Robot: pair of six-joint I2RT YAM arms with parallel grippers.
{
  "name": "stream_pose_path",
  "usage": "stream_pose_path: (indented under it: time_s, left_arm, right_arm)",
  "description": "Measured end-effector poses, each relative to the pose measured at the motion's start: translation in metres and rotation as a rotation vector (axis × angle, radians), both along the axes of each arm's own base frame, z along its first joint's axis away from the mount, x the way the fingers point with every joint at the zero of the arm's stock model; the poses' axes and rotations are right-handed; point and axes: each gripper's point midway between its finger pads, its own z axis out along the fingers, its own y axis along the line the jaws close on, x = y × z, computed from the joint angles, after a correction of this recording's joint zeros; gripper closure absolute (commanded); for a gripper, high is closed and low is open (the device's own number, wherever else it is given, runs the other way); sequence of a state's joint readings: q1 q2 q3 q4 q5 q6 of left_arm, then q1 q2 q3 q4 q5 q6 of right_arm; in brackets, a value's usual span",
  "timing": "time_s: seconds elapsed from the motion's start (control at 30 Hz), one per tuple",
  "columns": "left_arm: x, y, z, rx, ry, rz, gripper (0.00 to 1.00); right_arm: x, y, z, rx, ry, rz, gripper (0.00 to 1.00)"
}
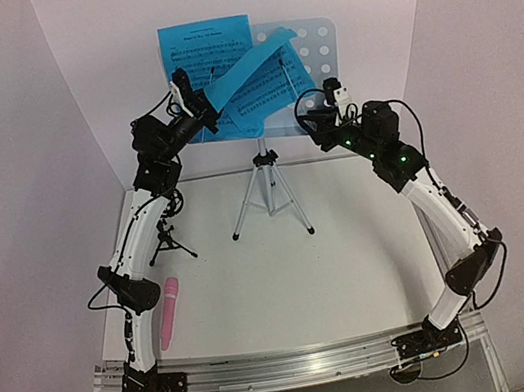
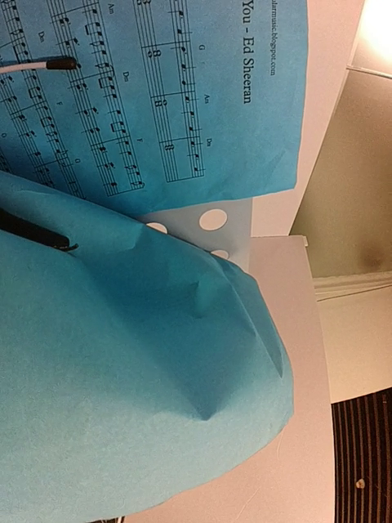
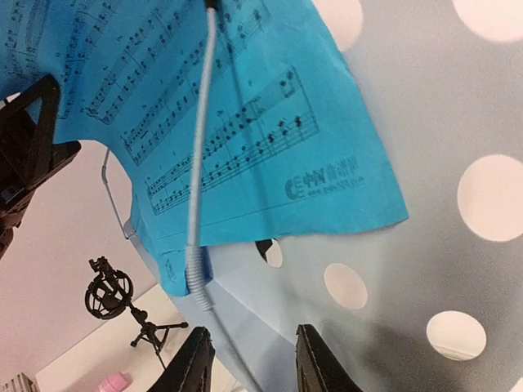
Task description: Set up the instrument practice props
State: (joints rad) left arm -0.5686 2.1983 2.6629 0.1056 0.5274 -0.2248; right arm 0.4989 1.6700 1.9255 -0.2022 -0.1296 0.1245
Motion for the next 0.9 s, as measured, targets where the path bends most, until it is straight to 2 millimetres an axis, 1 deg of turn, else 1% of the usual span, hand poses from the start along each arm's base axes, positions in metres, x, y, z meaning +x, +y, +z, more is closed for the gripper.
stream_pose_path:
  time_s: [0.03, 0.13, 0.23, 0.4, 0.57, 0.7, 0.73, 0.9]
  left_arm:
    - [0.000, 0.000, 0.000, 0.001, -0.001, 0.001, 1.00]
    - [0.000, 0.000, 0.000, 0.003, -0.007, 0.004, 1.00]
    - [0.000, 0.000, 0.000, 0.004, -0.011, 0.007, 1.00]
    - [0.000, 0.000, 0.000, 0.005, -0.013, 0.008, 1.00]
    - [0.000, 0.000, 0.000, 0.005, -0.013, 0.007, 1.00]
    - [0.000, 0.000, 0.000, 0.006, -0.015, 0.007, 1.00]
    - [0.000, 0.000, 0.000, 0.006, -0.016, 0.008, 1.00]
    - [0.001, -0.001, -0.001, 0.005, -0.027, 0.011, 1.00]
  right_arm:
    - [-0.003, 0.000, 0.002, -0.009, -0.012, -0.008, 0.64]
    - [-0.017, 0.007, 0.013, -0.055, -0.078, -0.030, 0.64]
    - [-0.025, 0.014, 0.018, -0.097, -0.123, -0.057, 0.66]
    - [-0.017, 0.009, 0.024, -0.142, -0.165, -0.130, 0.70]
    - [-0.008, 0.007, 0.029, -0.167, -0.194, -0.172, 0.89]
    - [-0.001, 0.010, 0.023, -0.182, -0.190, -0.177, 0.99]
    - [0.000, 0.011, 0.022, -0.188, -0.195, -0.178, 1.00]
    - [-0.001, 0.012, 0.024, -0.210, -0.218, -0.172, 1.00]
